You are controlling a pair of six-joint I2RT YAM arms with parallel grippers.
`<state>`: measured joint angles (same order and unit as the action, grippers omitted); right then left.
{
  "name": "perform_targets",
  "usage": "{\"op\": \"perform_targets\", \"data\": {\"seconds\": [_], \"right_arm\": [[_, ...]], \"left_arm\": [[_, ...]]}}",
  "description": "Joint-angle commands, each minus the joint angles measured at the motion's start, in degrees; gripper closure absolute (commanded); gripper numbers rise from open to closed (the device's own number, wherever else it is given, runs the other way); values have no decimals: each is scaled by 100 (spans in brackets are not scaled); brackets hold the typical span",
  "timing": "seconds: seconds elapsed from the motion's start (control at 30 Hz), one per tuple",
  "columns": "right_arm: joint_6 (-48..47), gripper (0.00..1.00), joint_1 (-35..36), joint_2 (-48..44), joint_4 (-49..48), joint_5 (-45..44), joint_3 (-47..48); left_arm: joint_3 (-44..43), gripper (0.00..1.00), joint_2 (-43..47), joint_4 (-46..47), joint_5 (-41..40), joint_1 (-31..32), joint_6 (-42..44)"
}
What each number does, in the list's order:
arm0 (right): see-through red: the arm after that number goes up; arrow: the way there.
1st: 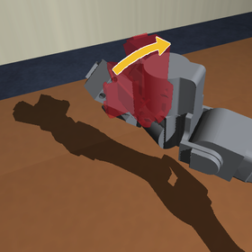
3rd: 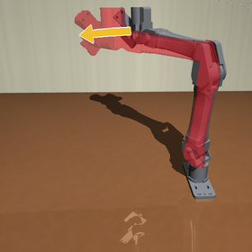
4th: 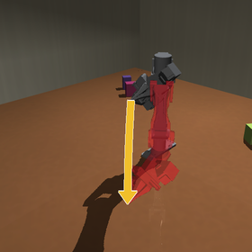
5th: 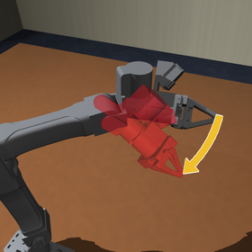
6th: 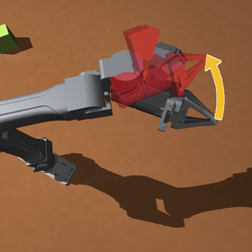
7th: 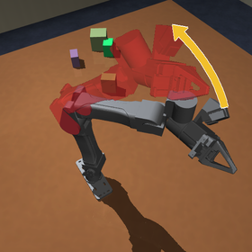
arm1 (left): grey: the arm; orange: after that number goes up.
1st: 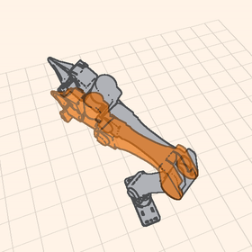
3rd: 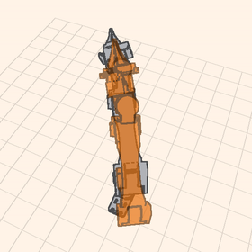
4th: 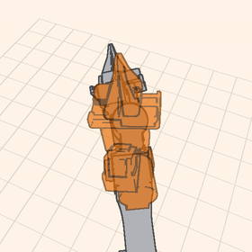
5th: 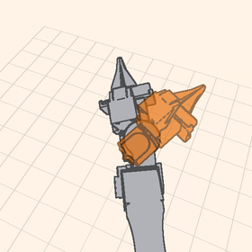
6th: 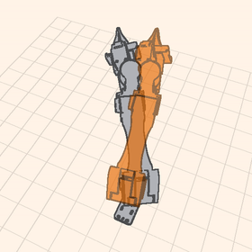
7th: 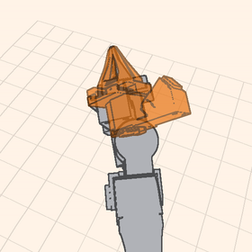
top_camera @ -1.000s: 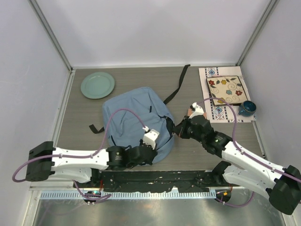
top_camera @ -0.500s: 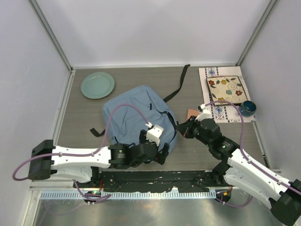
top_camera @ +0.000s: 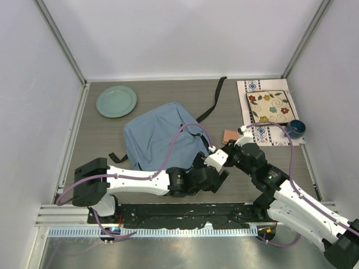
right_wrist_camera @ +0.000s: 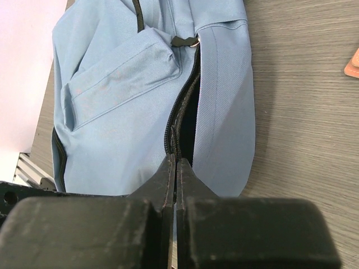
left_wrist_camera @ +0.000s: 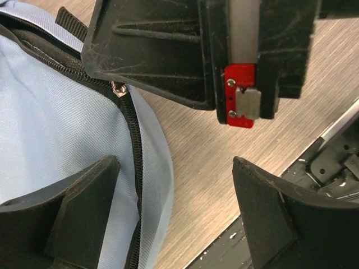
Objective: Pack the student bag
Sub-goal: Zip the student bag at the center of the board.
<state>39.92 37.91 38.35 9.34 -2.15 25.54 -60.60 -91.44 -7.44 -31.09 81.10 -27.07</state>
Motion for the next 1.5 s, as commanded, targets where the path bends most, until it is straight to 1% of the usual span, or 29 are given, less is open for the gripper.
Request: {"op": "perform_targets", "data": {"seconds": [0.0,0.03,0.1,0.13,0.2,0.23,0.27,0.3,0.43,0.57,0.7,0.83,1.07,1.47], "right_arm": [[-125,99,-12,-266,-302,-57,171],[-125,99,-3,-284,-293,-57,171],[-116,99,-12,-310,-284,-66,153],[-116,99,-12,-310,-284,-75,153],[-99,99,-3,-275,-319,-118,162],[-90,99,-12,-249,-328,-145,162],[-81,99,-12,-223,-389,-162,171],[-90,99,-3,-153,-416,-163,179],[-64,99,-12,172,-653,-241,311],[-116,99,-21,559,-907,-496,513],[-151,99,-73,867,-1215,-523,750],[-125,99,-100,1051,-1453,-435,812],[-178,99,-179,1552,-1804,-461,865],[-257,99,-600,2686,-2823,-163,1111]], "left_arm": [[-286,20,-128,-205,-415,-42,97],[-277,33,-137,-275,-441,-42,71],[-242,50,-111,-301,-398,-50,62],[-225,66,-85,-336,-372,-42,44],[-128,78,-15,-372,-241,-33,9],[-75,91,73,-398,-179,-33,-26],[64,97,143,-398,-108,-24,-113],[135,100,205,-398,5,-15,-158],[758,100,652,-398,375,55,-483],[1330,100,1293,-337,788,99,-782],[1849,100,1794,-337,912,99,-1168],[2174,100,2156,-363,964,117,-1222],[2280,100,2192,-565,1439,117,-1318],[2430,100,2078,-504,1492,301,-1494]]}}
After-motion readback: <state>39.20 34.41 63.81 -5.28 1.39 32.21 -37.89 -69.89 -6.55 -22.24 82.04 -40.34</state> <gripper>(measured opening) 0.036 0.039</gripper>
